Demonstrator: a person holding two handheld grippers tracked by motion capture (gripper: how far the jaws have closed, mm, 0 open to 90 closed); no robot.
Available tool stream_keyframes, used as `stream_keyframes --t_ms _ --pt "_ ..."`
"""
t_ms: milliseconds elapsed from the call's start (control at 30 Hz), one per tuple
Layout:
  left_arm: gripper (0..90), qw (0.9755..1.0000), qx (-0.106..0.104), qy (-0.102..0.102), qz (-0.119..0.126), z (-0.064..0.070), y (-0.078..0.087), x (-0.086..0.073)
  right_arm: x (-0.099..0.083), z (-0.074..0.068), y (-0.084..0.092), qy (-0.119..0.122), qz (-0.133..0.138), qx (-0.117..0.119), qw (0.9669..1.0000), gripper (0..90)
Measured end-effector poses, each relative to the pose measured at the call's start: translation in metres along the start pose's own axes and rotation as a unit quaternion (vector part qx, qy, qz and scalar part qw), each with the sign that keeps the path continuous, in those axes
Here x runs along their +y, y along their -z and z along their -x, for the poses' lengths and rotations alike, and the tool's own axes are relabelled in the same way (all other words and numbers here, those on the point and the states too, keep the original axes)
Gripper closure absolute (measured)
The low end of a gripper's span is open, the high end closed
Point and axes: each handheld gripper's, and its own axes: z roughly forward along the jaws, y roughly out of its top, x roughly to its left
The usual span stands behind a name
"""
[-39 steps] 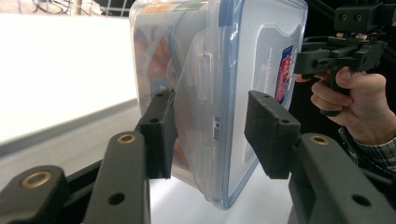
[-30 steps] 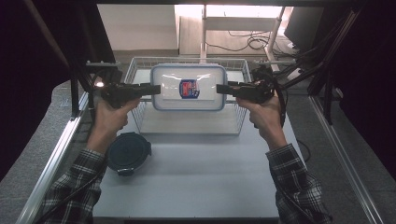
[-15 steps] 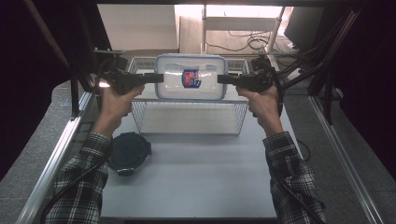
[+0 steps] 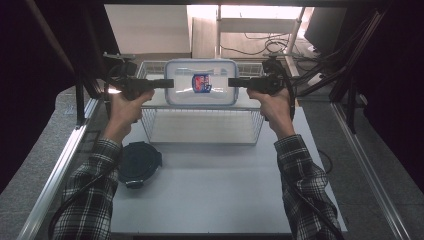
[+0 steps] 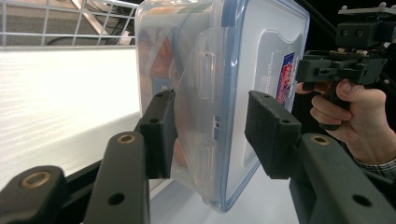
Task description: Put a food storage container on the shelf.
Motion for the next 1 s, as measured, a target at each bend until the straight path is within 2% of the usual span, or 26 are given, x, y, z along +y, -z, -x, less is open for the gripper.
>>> stream_keyframes --t_ms 200,400,700,800,900,1000 --pt "53.3 1.0 0.007 0.002 -0.006 -0.003 -0.003 0.001 0.0 0.003 -0.005 -0.002 -0.005 -0.008 1.0 49.0" --pt "52.7 0.9999 0.014 0.001 0.001 -0.003 -0.005 0.003 0.0 0.006 -0.009 -0.007 -0.005 -0.01 0.9999 48.1" --pt "49.4 0.9996 0.028 -0.009 0.003 -0.002 -0.009 0.004 0.002 0.009 -0.013 -0.012 -0.001 -0.015 0.9998 46.3" --pt "48.6 0.9995 0.029 -0.011 0.003 -0.003 -0.01 0.003 0.003 0.009 -0.013 -0.01 0.0 -0.017 0.9998 45.8" --pt "45.4 0.9994 0.033 -0.014 0.002 -0.003 -0.012 0.003 0.003 0.008 -0.015 0.002 -0.003 -0.032 0.9995 44.3" --pt "45.1 0.9995 0.029 -0.008 0.004 -0.006 -0.013 0.002 0.003 0.007 -0.015 0.006 -0.003 -0.038 0.9992 43.5"
